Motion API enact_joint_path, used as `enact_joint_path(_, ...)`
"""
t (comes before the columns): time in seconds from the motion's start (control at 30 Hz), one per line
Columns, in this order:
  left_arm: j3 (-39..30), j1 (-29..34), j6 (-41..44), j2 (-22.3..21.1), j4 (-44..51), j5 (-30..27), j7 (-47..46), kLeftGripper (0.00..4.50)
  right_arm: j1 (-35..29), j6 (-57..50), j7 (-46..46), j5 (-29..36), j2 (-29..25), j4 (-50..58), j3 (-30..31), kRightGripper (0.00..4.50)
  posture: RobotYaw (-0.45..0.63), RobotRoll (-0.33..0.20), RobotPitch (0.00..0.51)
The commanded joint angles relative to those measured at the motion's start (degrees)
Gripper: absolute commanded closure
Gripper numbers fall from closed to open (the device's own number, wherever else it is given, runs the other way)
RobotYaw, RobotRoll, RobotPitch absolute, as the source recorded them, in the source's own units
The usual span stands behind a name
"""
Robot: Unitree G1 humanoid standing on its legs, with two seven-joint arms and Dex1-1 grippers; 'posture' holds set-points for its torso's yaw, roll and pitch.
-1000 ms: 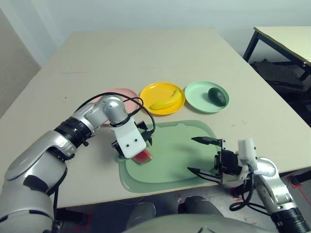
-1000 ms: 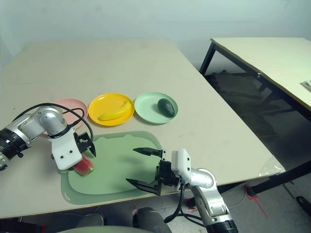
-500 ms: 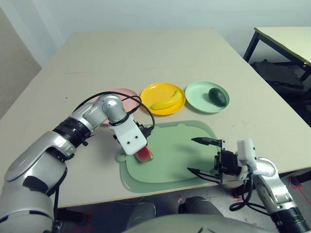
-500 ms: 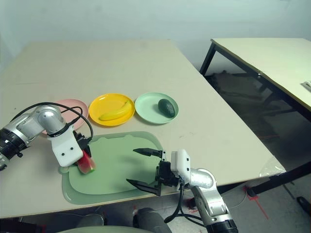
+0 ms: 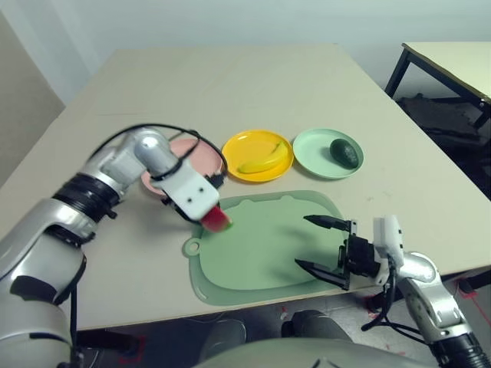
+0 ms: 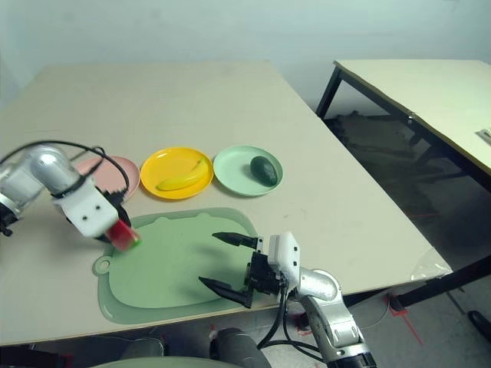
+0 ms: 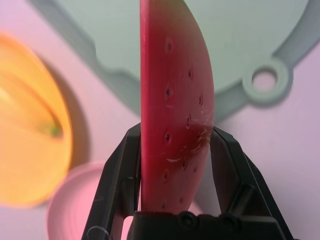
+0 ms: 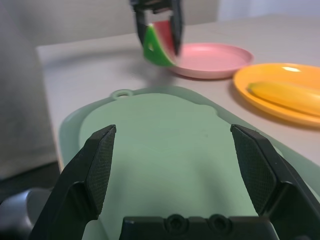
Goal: Place the fruits into color-matched plates.
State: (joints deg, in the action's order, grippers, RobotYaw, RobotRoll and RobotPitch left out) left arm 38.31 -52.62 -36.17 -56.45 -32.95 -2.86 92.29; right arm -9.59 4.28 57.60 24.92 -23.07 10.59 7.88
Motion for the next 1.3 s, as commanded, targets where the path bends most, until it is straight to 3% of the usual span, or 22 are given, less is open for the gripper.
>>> enact_joint_path(0.03,-2.7,-2.3,-3.1,1.0,-7.1,2.0,0.2,2.39,0.0,-2.4,-2.9,1.3,0.7,2.1,-1.0,0.0,-0.03,0.0,0.0)
enact_joint_path(0.3,-4.1,-11.0,-8.6,6.0,-30.1,17.2,-12.3,2.39,0.1,-2.3,-3.8,1.2,1.5,1.1,-1.2,0.0,-0.04,0.0,0.0)
enact_joint_path(0.57,-2.2,-15.1,-5.1,10.5,-39.4,30.5,-29.5,2.39,-1.5,-1.6,-3.2,0.9,0.4,1.5,-1.5,0.0,-0.06,0.0,0.0)
enact_joint_path(0.9,-3.5,-12.2,-5.8,13.4,-41.4,34.7,-34.3,2.39,-2.4,-1.6,-3.5,1.2,-0.7,2.4,-2.6,0.0,-0.07,0.0,0.0)
enact_joint_path(1.13,-4.6,-12.3,-6.5,12.7,-41.4,35.4,-35.2,0.06,-2.2,-1.9,-3.0,1.6,-1.6,2.1,-3.4,0.0,-0.06,0.0,0.0)
enact_joint_path(1.3,-5.9,-12.7,-7.0,11.7,-41.1,34.8,-35.4,0.02,0.0,-2.3,-3.7,2.1,-1.6,0.5,-5.2,0.0,-0.05,0.0,0.0)
